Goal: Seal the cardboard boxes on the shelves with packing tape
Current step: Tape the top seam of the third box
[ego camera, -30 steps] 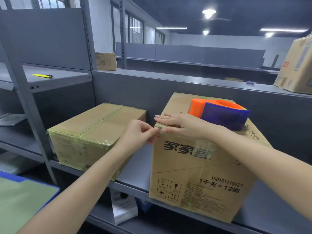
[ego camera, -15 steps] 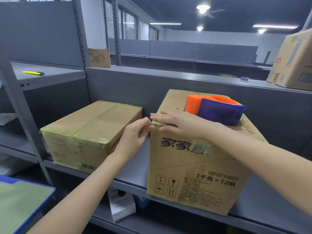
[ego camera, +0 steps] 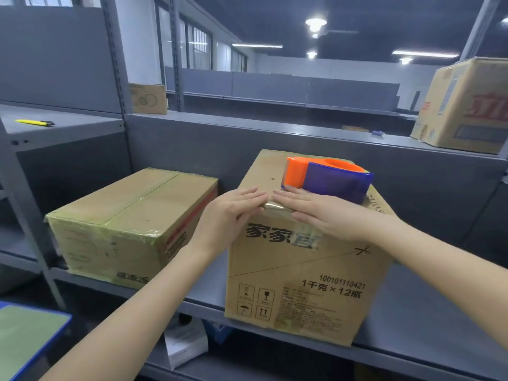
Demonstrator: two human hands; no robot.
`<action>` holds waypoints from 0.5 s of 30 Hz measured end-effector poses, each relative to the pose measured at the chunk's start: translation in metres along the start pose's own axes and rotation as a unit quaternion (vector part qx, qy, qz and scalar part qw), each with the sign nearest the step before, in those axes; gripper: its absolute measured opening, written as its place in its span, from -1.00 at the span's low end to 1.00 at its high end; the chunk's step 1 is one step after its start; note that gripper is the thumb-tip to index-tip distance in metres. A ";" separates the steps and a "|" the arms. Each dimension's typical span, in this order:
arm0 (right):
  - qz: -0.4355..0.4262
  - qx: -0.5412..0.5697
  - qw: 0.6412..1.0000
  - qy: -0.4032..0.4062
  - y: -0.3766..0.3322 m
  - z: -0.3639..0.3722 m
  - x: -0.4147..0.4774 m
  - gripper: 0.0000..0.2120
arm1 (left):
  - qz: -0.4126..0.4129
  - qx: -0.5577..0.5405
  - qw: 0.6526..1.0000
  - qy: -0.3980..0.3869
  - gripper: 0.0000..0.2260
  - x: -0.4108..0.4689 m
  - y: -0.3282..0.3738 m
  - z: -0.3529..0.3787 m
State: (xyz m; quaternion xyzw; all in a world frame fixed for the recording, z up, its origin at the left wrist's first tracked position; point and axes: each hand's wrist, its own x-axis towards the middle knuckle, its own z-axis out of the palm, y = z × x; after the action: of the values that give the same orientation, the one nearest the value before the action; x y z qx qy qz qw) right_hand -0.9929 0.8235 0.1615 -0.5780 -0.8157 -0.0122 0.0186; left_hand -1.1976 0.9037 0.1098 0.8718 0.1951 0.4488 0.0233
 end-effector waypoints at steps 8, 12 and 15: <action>-0.006 -0.003 1.000 0.002 0.002 -0.004 -0.009 -0.51 | -0.021 0.039 0.998 -0.040 -0.74 0.007 0.006 -0.006; 0.035 0.075 0.996 0.043 0.024 -0.014 -0.047 -0.57 | 0.053 0.089 0.994 -0.023 -0.80 0.020 0.032 0.005; 0.094 0.126 0.981 0.114 0.048 -0.020 -0.081 -0.61 | 0.057 0.033 0.996 -0.061 -0.73 0.040 0.058 0.026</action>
State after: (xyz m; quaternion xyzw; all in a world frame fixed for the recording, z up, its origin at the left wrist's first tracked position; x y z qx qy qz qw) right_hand -0.9204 0.7627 0.1783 -0.6397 -0.7455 0.0269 0.1852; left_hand -1.1376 0.8678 0.1379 0.9075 0.1582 0.3886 -0.0186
